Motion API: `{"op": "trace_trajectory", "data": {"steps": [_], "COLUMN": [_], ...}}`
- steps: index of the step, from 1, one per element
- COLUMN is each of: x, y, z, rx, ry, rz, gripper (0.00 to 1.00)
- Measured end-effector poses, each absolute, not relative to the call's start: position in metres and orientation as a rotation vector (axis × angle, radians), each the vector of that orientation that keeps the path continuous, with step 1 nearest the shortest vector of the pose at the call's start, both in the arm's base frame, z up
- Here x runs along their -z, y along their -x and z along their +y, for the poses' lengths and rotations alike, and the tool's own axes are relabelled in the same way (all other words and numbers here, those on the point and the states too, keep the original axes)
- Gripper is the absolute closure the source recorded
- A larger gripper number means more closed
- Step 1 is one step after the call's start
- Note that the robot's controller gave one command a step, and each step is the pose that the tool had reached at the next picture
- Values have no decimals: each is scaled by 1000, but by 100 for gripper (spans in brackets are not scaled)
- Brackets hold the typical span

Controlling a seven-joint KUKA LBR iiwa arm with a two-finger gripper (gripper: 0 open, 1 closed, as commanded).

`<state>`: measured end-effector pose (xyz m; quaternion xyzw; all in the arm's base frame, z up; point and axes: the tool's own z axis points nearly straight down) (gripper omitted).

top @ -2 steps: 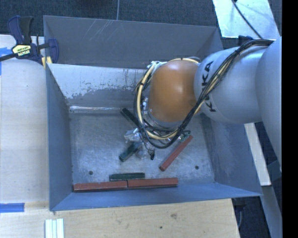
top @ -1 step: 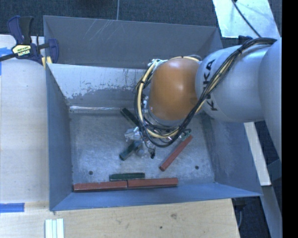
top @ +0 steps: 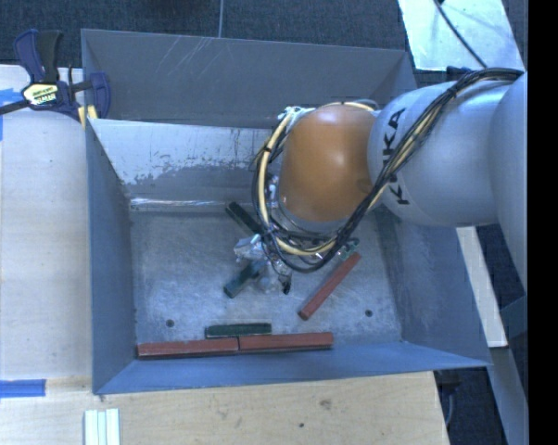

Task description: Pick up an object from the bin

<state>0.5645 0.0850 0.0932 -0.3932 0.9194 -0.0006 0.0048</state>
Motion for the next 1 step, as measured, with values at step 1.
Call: {"op": "trace_trajectory", "data": {"steps": [1], "x": [-113], "y": [-566], "z": [85], "rx": [2], "ry": [1231], "rz": [2881], "gripper": [100]}}
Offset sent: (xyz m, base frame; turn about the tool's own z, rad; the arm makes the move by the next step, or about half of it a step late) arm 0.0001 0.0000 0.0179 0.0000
